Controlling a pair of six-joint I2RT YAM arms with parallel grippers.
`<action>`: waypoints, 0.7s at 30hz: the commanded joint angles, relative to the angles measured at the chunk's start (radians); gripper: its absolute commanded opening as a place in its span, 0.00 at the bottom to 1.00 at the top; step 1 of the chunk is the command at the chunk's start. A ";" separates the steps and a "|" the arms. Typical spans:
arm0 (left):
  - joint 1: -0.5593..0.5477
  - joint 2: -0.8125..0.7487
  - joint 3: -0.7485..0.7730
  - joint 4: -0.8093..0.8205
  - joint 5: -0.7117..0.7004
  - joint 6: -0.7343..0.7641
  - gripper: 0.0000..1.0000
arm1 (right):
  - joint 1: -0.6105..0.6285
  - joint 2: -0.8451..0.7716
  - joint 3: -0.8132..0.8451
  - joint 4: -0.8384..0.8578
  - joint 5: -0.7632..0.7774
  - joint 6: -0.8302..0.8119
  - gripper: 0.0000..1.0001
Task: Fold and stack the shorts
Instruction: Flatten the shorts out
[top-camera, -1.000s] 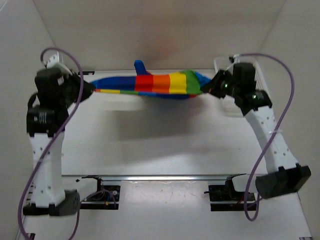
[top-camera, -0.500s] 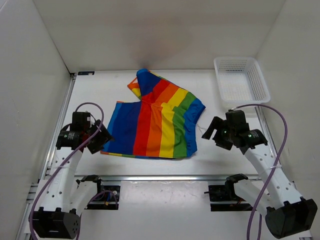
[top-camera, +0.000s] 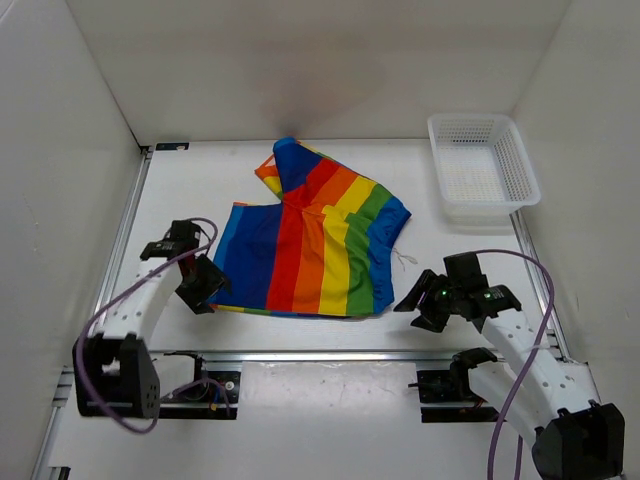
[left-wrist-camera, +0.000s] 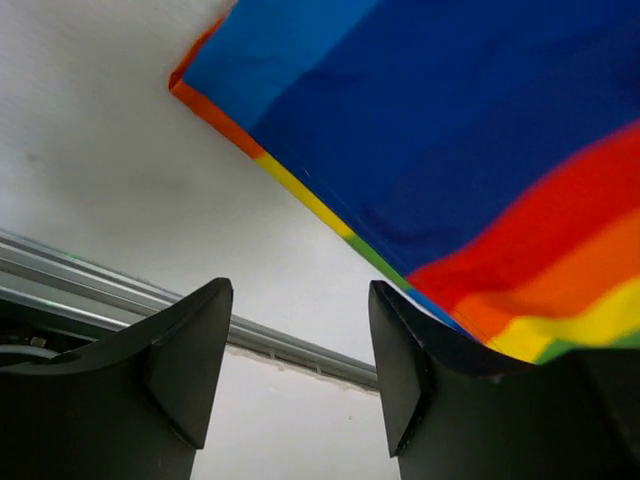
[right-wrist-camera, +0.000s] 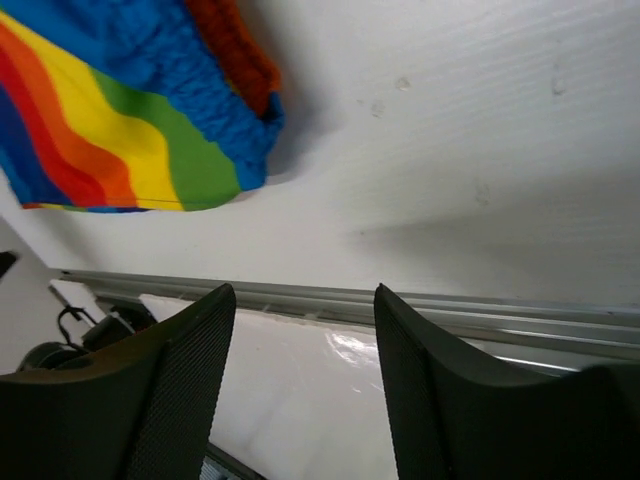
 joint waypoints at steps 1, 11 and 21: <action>0.019 0.130 -0.051 0.132 0.015 -0.053 0.68 | 0.004 -0.035 0.016 0.053 -0.043 0.035 0.64; 0.065 0.456 0.000 0.224 -0.069 -0.062 0.67 | 0.004 0.015 0.007 0.107 -0.078 0.069 0.83; 0.092 0.502 0.098 0.224 -0.029 -0.018 0.10 | 0.028 0.192 -0.054 0.352 -0.134 0.141 0.77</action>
